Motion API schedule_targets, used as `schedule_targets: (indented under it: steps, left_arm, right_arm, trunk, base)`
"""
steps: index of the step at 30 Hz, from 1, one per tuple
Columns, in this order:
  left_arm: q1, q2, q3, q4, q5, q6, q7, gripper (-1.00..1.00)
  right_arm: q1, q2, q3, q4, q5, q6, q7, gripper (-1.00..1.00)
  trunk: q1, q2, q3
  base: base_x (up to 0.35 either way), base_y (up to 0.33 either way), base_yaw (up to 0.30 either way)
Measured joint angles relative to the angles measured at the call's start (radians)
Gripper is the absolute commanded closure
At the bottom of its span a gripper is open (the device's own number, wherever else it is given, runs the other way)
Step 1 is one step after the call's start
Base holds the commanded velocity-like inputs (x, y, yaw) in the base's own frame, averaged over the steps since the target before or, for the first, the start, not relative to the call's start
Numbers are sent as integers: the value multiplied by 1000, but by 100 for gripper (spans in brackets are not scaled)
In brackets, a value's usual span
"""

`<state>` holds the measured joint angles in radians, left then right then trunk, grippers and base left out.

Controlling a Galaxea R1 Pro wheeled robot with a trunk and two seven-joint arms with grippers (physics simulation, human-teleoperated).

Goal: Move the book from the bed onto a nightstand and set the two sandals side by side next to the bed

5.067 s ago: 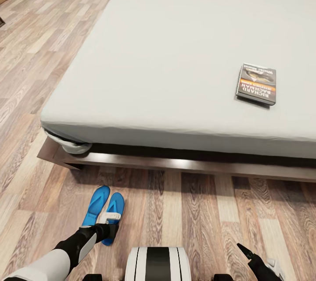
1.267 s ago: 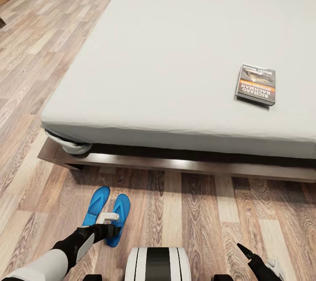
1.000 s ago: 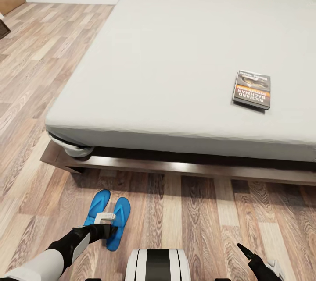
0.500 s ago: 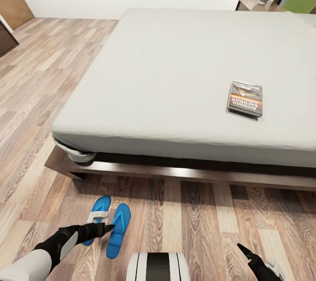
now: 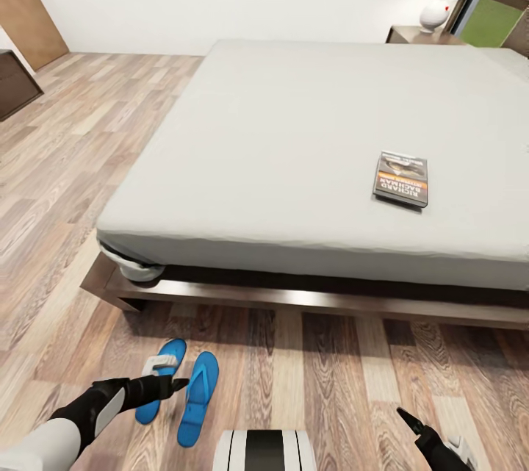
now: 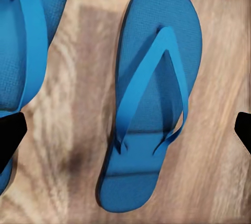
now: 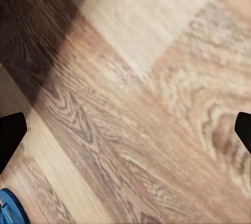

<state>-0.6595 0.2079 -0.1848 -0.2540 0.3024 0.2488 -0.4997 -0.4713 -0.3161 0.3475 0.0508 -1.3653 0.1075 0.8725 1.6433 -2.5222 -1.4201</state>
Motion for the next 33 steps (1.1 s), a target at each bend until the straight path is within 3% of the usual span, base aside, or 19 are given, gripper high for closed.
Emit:
schedule_targets:
  steps: [14,19,33]
  left_arm:
    - [0,24,0,6,2,27,-4,-100]
    - [0,47,0,12,4,33,-5,-100]
    - [0,55,0,20,6,36,-5,-100]
  right_arm:
    - [0,0,2,0,0,0,0,-100]
    - [0,0,3,0,1,0,0,-100]
    - [0,0,5,0,1,0,-1,-100]
  trunk:
    - [-6,3,54]
    - [-9,4,74]
    - [-15,8,128]
  base:
    - [0,0,0]
    - [0,0,0]
    - [0,0,0]
